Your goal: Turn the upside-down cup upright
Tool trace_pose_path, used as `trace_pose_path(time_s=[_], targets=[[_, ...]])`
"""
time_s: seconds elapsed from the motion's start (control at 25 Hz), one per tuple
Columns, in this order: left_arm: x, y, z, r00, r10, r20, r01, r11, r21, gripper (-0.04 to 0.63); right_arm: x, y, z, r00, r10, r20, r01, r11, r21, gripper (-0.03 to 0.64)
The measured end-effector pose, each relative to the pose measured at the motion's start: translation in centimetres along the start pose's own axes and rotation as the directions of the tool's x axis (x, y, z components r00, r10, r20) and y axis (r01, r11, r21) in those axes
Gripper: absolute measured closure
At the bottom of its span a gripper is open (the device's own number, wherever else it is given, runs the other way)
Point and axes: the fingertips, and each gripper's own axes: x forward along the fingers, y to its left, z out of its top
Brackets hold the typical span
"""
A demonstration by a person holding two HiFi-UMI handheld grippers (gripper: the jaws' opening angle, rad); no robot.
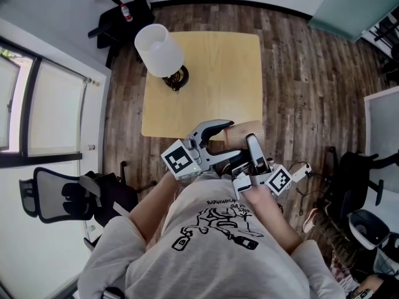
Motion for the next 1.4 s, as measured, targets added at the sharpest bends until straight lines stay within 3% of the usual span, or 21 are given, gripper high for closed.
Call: trace_pose_path(time_s=[0.24, 0.4, 0.52, 0.6, 0.68, 0.76, 0.84, 0.96, 1.04, 1.12, 1.24, 1.32, 1.4], targets=[[-0.5, 0.9, 0.8, 0.998, 0.038, 0.056, -0.035, 0.998, -0.047, 0.298, 0.3, 0.8, -0.4, 1.0, 0.007, -0.03, -0.009, 0.998, -0.064, 0.258], [-1.2, 2.0, 0.8, 0.996, 0.068, 0.063, -0.065, 0.996, -0.062, 0.298, -0.1, 0.5, -0.2, 0.997, -0.051, -0.05, 0.043, 0.986, -0.16, 0.258], [-1.9, 2.8, 1.0, 0.993, 0.091, 0.071, -0.086, 0.994, -0.073, 0.298, -0.6, 0.7, -0.2, 0.989, -0.12, -0.092, 0.086, 0.945, -0.315, 0.258], [-2.2, 3.1, 1.2, 0.992, 0.1, 0.071, -0.095, 0.993, -0.075, 0.298, -0.8, 1.0, -0.4, 0.975, -0.177, -0.13, 0.098, 0.881, -0.463, 0.258], [-2.5, 3.4, 1.2, 0.992, 0.105, 0.066, -0.099, 0.992, -0.08, 0.298, -0.8, 1.5, -0.8, 0.954, -0.243, -0.174, 0.074, 0.756, -0.65, 0.258], [-2.8, 3.7, 1.1, 0.992, 0.109, 0.063, -0.103, 0.991, -0.087, 0.298, -0.6, 1.8, -1.4, 0.925, -0.32, -0.205, 0.014, 0.569, -0.822, 0.258], [-3.1, 3.9, 0.9, 0.992, 0.113, 0.059, -0.107, 0.99, -0.094, 0.298, -0.4, 1.9, -1.9, 0.896, -0.391, -0.209, -0.059, 0.361, -0.931, 0.258], [-3.2, 3.9, 0.5, 0.992, 0.119, 0.05, -0.114, 0.988, -0.104, 0.298, -0.3, 2.5, -2.4, 0.869, -0.463, -0.175, -0.173, 0.048, -0.984, 0.258], [-3.2, 4.0, 0.5, 0.991, 0.122, 0.046, -0.117, 0.987, -0.106, 0.298, -0.6, 2.1, -2.6, 0.824, -0.549, -0.141, -0.261, -0.147, -0.954, 0.258], [-3.4, 4.0, 0.5, 0.991, 0.124, 0.042, -0.119, 0.987, -0.108, 0.298, -0.9, 1.6, -2.9, 0.784, -0.615, -0.088, -0.323, -0.283, -0.903, 0.258], [-3.4, 4.0, 0.4, 0.992, 0.121, 0.029, -0.117, 0.987, -0.105, 0.298, -1.0, 1.2, -3.4, 0.762, -0.648, -0.011, -0.41, -0.469, -0.782, 0.258], [-3.5, 4.0, 0.3, 0.993, 0.117, 0.017, -0.115, 0.988, -0.102, 0.298, -1.0, 1.0, -3.5, 0.746, -0.665, 0.047, -0.468, -0.572, -0.673, 0.258], [-3.4, 4.0, 0.1, 0.993, 0.116, 0.008, -0.115, 0.988, -0.103, 0.298, -1.0, 0.8, -3.5, 0.737, -0.668, 0.104, -0.509, -0.65, -0.564, 0.258]])
